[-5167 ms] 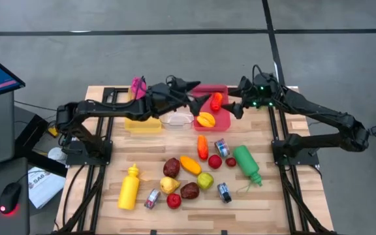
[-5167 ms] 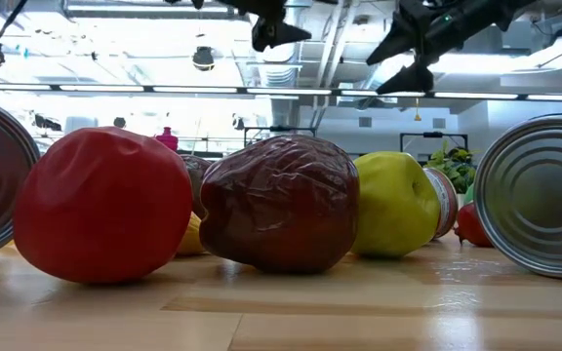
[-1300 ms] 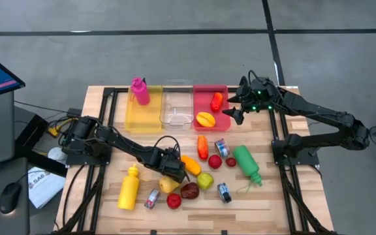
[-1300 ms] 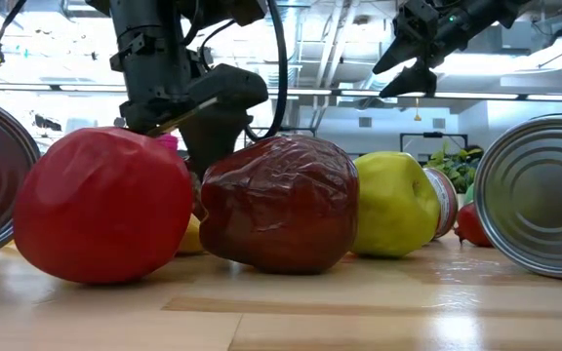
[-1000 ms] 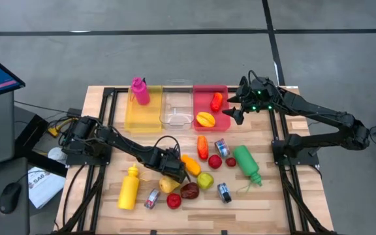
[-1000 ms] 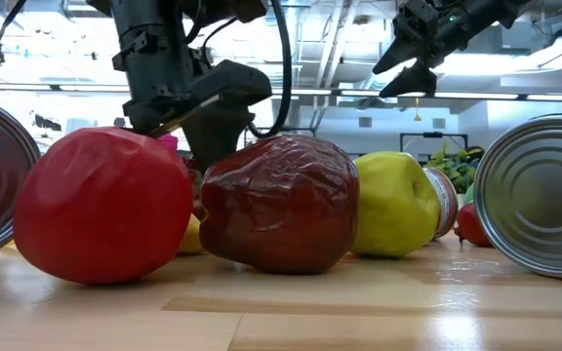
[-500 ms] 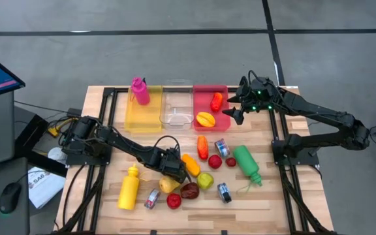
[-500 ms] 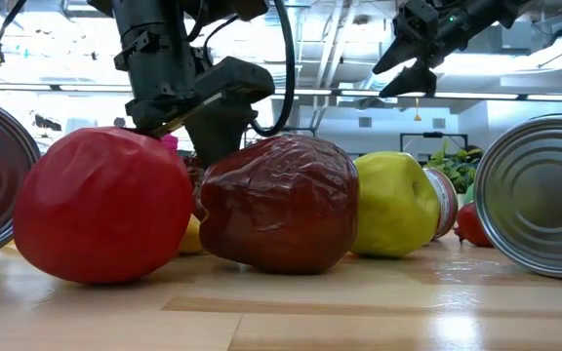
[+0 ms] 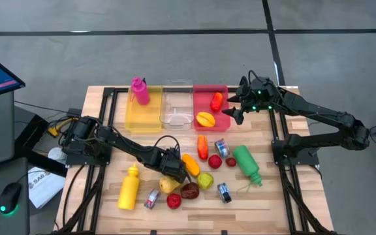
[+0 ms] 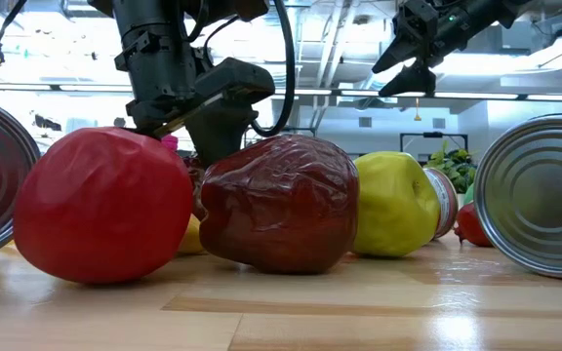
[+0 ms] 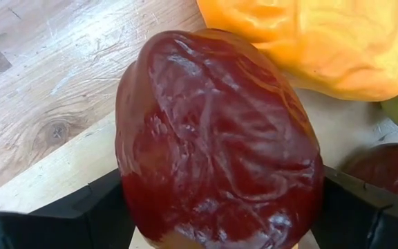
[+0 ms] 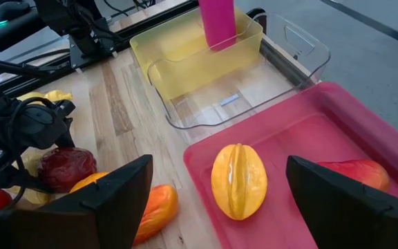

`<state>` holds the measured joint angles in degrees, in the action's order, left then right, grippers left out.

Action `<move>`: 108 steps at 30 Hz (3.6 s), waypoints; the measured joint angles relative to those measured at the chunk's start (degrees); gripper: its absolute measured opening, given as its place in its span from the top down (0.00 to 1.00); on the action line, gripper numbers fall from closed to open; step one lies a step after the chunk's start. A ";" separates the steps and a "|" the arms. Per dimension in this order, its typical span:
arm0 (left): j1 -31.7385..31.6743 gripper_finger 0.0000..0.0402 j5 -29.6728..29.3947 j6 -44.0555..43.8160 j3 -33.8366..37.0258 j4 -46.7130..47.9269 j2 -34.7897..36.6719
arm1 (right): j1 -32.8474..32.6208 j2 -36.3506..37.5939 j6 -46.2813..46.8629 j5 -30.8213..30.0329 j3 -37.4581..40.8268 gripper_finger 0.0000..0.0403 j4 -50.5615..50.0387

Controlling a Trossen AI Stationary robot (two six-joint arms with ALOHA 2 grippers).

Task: Pick & Place Food Item
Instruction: Put the red apple into the pink bin

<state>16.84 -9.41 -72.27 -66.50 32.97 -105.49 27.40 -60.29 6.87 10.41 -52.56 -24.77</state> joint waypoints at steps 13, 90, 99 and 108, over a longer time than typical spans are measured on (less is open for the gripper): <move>0.00 0.19 -2.86 0.02 0.00 -0.02 0.00 | 0.00 0.00 0.17 0.00 0.00 0.19 -0.02; -32.74 0.19 -6.51 52.80 3.69 -57.71 5.42 | 3.10 -4.84 2.21 -10.84 1.42 0.19 7.76; -35.07 0.19 -2.98 60.40 3.61 -65.31 -0.53 | 3.55 -7.50 -1.30 -10.52 1.42 0.19 8.02; -37.02 0.19 -2.10 58.14 3.61 -69.46 -5.47 | 7.30 -7.50 -2.97 -10.46 1.42 0.19 8.79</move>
<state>-20.18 -11.51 -14.13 -62.89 -36.49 -110.96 34.69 -67.79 3.90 -0.05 -51.13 -15.99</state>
